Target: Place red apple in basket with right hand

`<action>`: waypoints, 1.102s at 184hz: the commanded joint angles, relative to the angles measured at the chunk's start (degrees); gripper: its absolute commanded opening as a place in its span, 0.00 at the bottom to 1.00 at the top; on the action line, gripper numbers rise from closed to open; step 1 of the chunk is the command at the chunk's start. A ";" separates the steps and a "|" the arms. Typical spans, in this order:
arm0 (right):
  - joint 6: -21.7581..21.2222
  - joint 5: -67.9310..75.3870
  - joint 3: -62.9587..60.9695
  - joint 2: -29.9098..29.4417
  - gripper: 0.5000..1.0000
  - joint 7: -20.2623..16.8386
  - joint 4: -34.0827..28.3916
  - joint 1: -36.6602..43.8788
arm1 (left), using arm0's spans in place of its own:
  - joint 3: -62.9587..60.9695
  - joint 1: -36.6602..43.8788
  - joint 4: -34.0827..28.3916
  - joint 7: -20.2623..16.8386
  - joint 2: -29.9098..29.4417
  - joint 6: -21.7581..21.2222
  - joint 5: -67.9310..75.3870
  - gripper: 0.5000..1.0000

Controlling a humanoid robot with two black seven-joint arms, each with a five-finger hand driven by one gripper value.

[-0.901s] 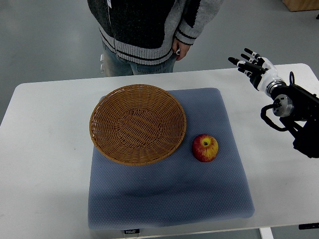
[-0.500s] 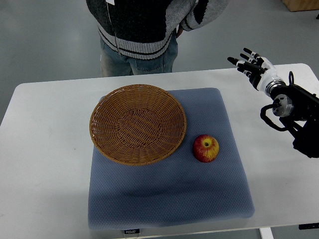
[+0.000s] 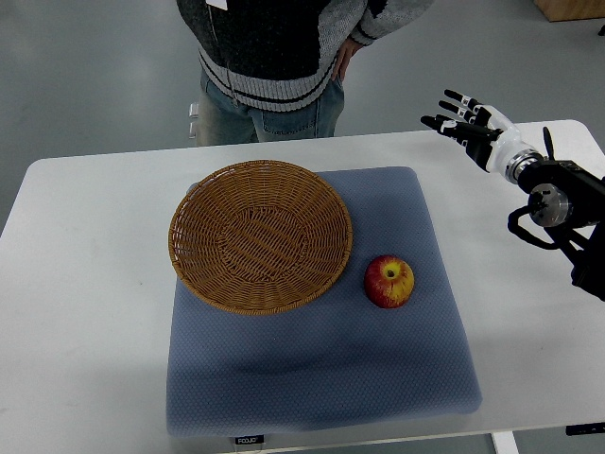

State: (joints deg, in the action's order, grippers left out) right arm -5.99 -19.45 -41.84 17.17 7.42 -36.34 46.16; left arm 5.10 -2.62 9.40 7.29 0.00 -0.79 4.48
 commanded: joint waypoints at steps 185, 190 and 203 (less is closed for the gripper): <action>-24.86 -42.87 6.95 14.21 0.83 0.93 -25.45 0.68 | 0.00 -0.02 -0.34 0.01 0.00 0.00 0.00 1.00; -24.86 -42.87 6.95 14.21 0.83 0.93 -25.45 0.68 | 0.00 -0.02 -0.34 0.01 0.00 0.00 0.00 1.00; -26.35 -46.29 8.53 15.35 0.83 1.19 -27.91 1.12 | 0.00 -0.02 -0.43 0.01 0.00 0.00 0.00 1.00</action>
State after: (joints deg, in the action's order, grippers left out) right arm -30.88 -61.96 -34.84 31.38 8.41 -61.43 46.87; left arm 5.10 -2.63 9.05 7.30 0.00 -0.79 4.48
